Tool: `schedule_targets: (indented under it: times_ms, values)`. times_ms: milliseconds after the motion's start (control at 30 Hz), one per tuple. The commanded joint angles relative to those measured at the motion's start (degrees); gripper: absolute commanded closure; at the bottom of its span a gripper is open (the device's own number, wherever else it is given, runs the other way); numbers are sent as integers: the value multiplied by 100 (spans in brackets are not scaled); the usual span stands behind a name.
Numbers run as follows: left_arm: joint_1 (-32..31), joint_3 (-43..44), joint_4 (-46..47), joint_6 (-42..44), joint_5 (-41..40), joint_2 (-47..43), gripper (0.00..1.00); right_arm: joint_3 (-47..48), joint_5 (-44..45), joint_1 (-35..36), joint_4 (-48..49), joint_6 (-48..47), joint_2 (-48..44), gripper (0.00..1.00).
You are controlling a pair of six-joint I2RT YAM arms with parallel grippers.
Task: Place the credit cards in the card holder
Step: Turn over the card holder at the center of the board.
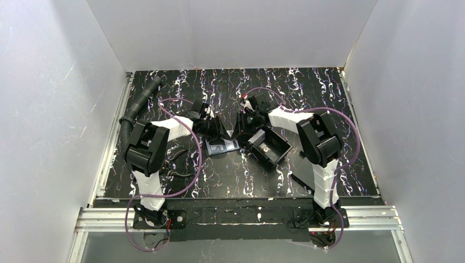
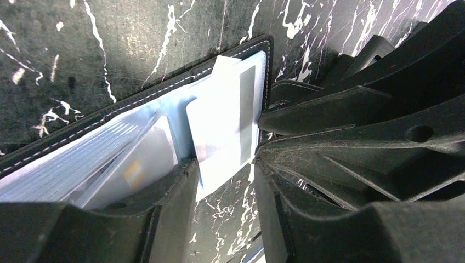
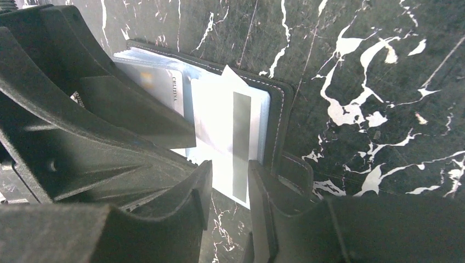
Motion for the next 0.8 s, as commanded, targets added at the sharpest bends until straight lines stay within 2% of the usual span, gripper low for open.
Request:
schedule_targets:
  times_ms: [0, 200, 500, 767]
  values:
    - [-21, -139, -318, 136, -352, -136, 61, 106, 164, 52, -327, -203, -164, 60]
    - [-25, -101, -401, 139, -386, -79, 73, 164, 418, 58, -591, -418, -176, 59]
    - [-25, -114, -443, 150, -443, -80, 76, 221, 661, 86, -884, -585, -222, 58]
    - [-21, -129, -434, 133, -447, -65, 77, 99, 170, 113, -440, -322, -245, 59]
